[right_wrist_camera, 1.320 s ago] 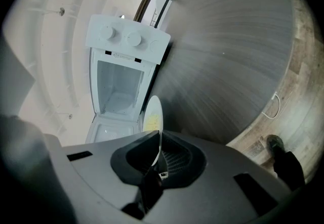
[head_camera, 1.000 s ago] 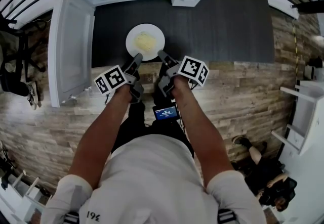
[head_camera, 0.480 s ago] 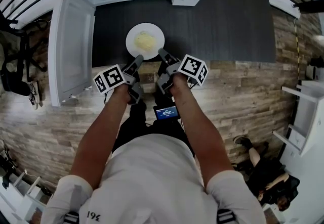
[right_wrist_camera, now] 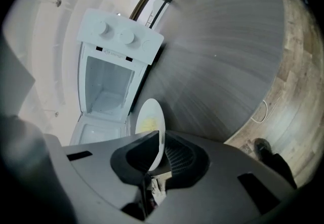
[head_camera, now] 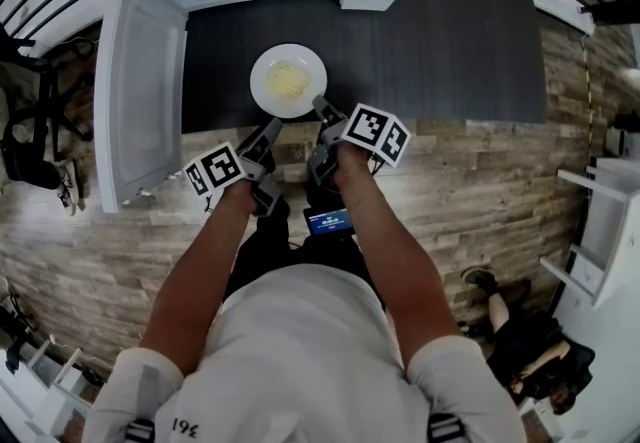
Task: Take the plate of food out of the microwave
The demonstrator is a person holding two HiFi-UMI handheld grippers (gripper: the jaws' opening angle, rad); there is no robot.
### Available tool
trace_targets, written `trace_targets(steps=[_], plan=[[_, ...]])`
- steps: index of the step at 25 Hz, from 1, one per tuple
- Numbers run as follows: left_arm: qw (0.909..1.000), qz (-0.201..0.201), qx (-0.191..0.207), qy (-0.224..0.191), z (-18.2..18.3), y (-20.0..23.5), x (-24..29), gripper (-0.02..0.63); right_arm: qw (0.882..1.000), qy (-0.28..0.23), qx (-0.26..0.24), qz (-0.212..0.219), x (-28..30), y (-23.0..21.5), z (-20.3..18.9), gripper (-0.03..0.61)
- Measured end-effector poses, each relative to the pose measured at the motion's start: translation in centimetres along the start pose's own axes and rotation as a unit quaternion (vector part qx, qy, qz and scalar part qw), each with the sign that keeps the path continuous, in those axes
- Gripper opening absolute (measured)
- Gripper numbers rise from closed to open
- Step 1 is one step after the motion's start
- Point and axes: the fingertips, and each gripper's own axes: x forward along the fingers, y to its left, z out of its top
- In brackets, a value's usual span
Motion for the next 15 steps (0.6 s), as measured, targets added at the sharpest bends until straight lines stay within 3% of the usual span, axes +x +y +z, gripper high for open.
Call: trace_targets(steps=[5,10,15], plan=[[1.0000,-0.005,0.005,0.000,0.3,-0.3,0.2,0.083,0.997,0.004,-0.060,-0.041,0.0,-0.2,0.0,0.025],[0.9999,-0.007,0.013,-0.001,0.5,-0.7,0.1,0.083,0.992,0.002,-0.111,-0.057,-0.2,0.5,0.1,0.097],[0.9992,0.006,0.038,-0.008,1.2,-0.5,-0.7,0.083,0.988,-0.008,-0.137,-0.068,-0.6,0.4,0.4,0.097]])
